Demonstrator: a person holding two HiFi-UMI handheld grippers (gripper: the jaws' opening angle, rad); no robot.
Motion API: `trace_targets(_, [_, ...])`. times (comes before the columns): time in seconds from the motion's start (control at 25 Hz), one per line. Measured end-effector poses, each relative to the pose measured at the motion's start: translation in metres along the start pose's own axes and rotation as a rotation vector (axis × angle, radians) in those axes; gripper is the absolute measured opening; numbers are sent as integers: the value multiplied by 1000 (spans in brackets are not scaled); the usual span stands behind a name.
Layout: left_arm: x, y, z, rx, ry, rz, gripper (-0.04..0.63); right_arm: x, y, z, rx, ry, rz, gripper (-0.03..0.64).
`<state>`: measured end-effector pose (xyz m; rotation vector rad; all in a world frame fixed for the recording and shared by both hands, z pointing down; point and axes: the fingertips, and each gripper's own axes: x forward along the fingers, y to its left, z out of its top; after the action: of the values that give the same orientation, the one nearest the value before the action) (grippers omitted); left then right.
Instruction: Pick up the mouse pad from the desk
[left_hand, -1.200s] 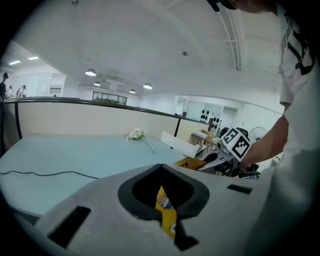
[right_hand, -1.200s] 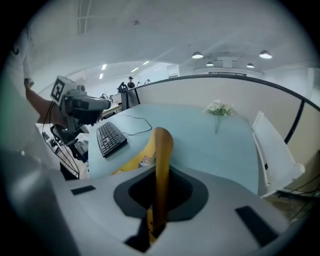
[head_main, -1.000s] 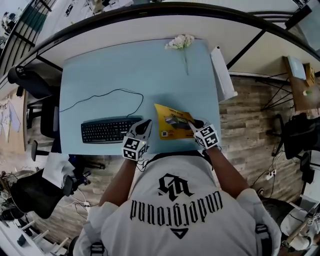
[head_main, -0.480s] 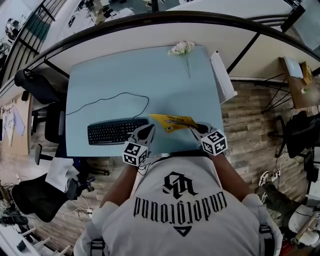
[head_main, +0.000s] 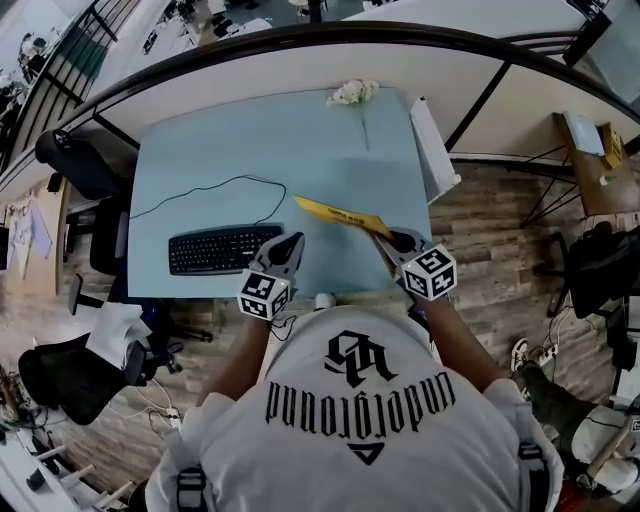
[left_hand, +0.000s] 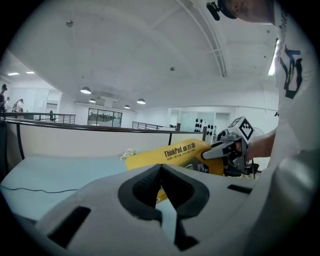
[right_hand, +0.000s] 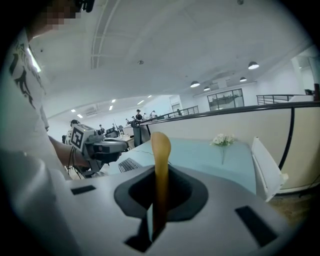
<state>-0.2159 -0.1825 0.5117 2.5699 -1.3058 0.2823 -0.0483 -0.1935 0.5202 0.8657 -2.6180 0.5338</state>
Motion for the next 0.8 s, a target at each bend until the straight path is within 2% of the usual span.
trace_targets(0.36, [24,-71,10,-1,-33,41,8,-72,-21,-25,17,-5,46,23])
trace_targets(0.8, [15,-143,0,-1,-34,115,8,-147,-31,-66,49,-11,92,23])
